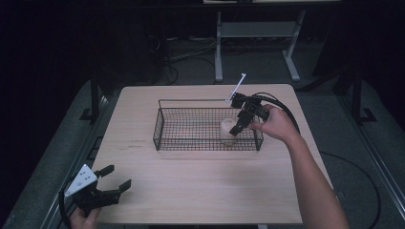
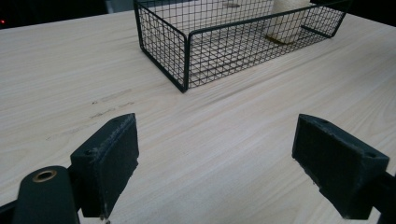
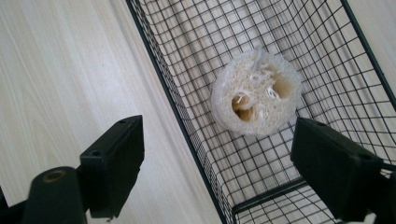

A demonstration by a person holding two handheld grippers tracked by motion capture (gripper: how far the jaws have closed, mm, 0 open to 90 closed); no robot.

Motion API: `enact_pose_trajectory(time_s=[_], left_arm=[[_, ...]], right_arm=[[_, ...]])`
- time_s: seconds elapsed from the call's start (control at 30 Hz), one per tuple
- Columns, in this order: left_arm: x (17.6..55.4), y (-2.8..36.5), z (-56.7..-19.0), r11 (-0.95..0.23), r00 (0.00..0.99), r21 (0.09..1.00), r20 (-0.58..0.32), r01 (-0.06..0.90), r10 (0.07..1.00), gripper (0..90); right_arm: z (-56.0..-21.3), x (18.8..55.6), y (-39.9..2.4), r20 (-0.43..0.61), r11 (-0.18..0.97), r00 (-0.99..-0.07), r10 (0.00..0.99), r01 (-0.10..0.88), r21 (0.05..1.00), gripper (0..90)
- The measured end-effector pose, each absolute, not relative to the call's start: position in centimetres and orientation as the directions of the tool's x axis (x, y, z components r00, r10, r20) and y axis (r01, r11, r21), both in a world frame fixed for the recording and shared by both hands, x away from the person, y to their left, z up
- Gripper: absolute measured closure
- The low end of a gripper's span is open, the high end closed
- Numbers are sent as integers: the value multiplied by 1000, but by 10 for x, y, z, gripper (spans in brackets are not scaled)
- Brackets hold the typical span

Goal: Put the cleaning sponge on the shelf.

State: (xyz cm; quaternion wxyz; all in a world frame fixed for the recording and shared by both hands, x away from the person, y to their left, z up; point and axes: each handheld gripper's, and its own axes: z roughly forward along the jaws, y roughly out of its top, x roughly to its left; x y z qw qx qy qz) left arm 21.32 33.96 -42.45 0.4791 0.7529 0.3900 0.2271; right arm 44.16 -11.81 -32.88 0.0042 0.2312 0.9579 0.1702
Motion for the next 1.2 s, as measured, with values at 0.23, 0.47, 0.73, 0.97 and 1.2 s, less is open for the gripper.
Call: enact_pose_trajectory(time_s=[0.23,0.47,0.73,0.97,1.2], left_arm=[[214,338,-425,-237,594,898,-33,370,803,138],[214,339,-424,-234,592,899,-35,371,805,138],[214,339,-425,-235,592,898,-35,373,805,138],[214,338,-425,-236,592,897,-35,374,805,138],[214,338,-425,-236,591,897,-34,373,806,138]], right_arm=[[-327,433,-125,74,832,-894,443,440,338,171],[-322,425,-129,65,834,-899,433,428,349,171],[-322,415,-137,60,832,-895,442,435,344,169],[-329,406,-141,65,834,-897,436,430,346,170],[-333,398,-147,65,831,-898,435,429,354,170]])
